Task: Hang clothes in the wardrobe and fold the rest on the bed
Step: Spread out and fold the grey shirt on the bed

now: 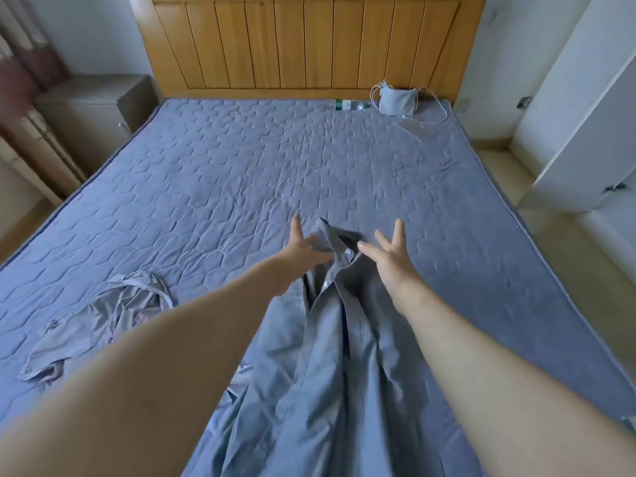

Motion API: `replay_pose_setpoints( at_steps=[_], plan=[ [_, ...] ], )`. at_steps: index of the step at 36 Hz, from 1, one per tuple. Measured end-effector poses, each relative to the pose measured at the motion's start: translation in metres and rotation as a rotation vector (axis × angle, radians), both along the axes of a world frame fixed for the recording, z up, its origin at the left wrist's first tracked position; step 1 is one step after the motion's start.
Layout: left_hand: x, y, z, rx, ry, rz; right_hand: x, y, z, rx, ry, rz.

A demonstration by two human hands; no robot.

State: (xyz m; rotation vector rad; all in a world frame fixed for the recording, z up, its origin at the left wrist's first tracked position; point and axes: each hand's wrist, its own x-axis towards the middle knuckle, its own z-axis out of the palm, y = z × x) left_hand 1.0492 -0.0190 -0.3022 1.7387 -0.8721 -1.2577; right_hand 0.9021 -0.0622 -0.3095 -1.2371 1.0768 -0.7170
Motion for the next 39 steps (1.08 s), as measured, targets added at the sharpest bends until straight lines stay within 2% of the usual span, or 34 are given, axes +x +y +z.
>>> replay_pose_setpoints(
  at_steps=[5,8,15,18,23,26,31,34,37,39],
  plan=[
    [0.007,0.036,-0.061,0.169,-0.071,-0.033,-0.013,0.036,-0.058,0.168,0.037,0.006],
    [0.009,0.068,-0.093,0.275,-0.044,0.011,-0.021,0.072,-0.091,0.287,0.097,0.054],
    [0.018,0.146,-0.163,0.465,-0.189,0.121,-0.027,0.153,-0.144,0.48,0.18,0.12],
    [0.023,0.171,-0.182,0.511,-0.312,0.098,-0.023,0.177,-0.163,0.511,0.222,0.14],
    [0.044,0.203,-0.217,0.622,-0.534,-0.055,-0.001,0.206,-0.192,0.529,0.27,0.137],
    [0.055,0.216,-0.24,0.674,-0.544,-0.11,0.015,0.215,-0.211,0.535,0.31,0.121],
    [0.072,0.221,-0.267,0.652,-0.458,-0.052,0.047,0.228,-0.244,0.534,0.405,0.087],
    [0.073,0.221,-0.278,0.638,-0.474,-0.167,0.065,0.234,-0.257,0.544,0.414,0.064],
    [0.07,0.226,-0.286,0.599,-0.424,-0.463,0.08,0.241,-0.267,0.538,0.422,0.028],
    [0.071,0.233,-0.289,0.559,-0.553,-0.615,0.085,0.242,-0.271,0.529,0.432,-0.002]
  ],
)
